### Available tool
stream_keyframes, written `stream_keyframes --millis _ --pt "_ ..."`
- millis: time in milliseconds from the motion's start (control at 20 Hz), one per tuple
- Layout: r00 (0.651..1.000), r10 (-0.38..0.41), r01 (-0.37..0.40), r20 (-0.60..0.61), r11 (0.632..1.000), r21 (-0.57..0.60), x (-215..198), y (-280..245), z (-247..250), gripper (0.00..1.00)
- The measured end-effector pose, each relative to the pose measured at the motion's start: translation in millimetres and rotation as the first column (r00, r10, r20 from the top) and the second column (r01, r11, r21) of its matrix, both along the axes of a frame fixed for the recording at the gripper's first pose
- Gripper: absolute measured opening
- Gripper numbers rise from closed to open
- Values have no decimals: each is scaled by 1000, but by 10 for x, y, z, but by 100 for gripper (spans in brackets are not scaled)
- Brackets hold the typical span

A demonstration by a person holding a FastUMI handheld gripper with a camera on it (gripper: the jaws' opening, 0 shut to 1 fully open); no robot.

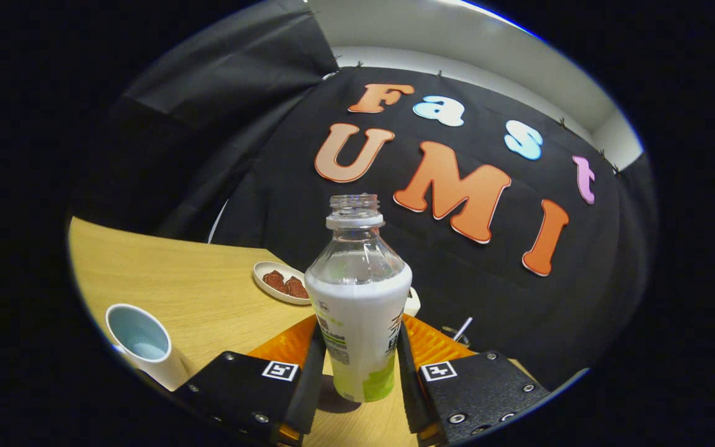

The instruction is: Take the bottle from table, then pour the juice into the cup, finally place the bottle on the coaster

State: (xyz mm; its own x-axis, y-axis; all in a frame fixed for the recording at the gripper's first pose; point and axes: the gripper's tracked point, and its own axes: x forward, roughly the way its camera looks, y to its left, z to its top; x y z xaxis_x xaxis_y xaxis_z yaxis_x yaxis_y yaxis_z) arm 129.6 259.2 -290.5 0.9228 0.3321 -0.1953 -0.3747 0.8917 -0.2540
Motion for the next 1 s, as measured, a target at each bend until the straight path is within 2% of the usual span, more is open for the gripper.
stream_keyframes --millis 200,450,600,900,1000 --pt "992 -35 53 -119 987 154 187 -89 -135 57" --pt "964 -58 122 -258 963 241 321 -79 -483 57" --pt "946 -76 162 -314 953 256 397 -59 -619 58" --pt "933 -93 188 -348 950 249 424 -47 -767 57" --pt "928 -99 193 -360 952 237 416 -82 -807 60"
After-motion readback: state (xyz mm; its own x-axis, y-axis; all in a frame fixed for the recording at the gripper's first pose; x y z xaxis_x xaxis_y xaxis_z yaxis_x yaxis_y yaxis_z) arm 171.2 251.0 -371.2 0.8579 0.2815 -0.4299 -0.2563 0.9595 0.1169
